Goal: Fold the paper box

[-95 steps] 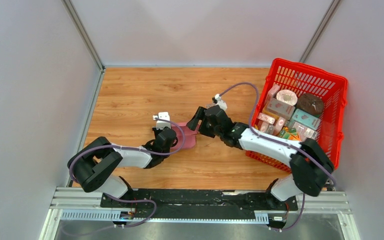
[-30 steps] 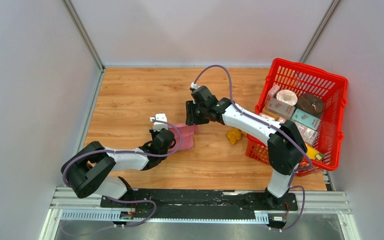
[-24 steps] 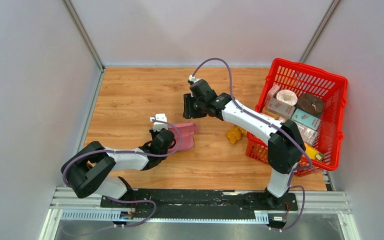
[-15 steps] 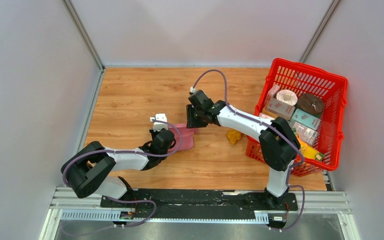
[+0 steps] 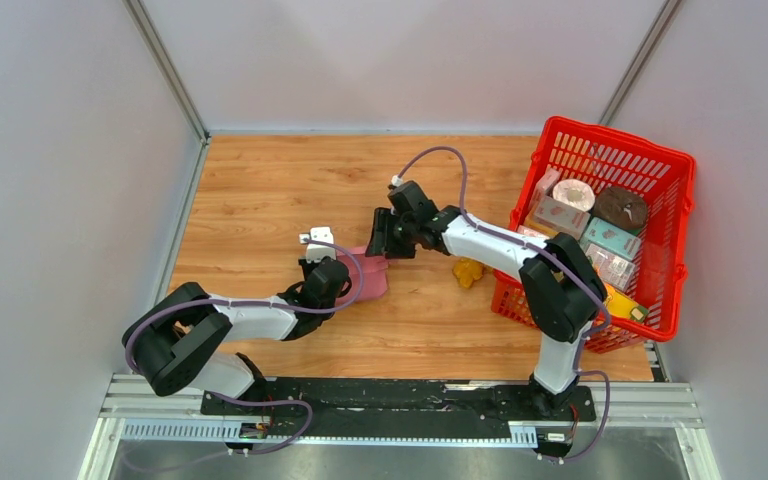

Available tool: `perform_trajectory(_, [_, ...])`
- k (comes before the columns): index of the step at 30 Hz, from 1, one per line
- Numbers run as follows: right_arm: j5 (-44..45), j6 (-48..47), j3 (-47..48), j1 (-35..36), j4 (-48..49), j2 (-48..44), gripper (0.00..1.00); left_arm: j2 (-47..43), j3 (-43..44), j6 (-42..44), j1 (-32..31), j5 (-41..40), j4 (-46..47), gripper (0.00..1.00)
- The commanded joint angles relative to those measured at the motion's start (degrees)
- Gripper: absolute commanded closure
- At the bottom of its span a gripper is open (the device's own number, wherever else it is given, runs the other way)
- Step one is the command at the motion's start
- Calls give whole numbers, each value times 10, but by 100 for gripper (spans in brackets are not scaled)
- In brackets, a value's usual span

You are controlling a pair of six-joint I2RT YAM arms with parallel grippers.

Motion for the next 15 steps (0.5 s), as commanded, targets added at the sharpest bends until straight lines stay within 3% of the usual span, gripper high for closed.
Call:
perform_trajectory(1, [-32, 45, -34, -31, 77, -42, 45, 9, -8, 0, 1, 8, -15, 100])
perform_trajectory(9, [-104, 90, -19, -44, 107, -8, 43, 10, -3, -3, 2, 11, -28, 100])
perform_trajectory(15, [-131, 111, -16, -43, 138, 15, 51, 18, 3, 2, 2, 10, -28, 100])
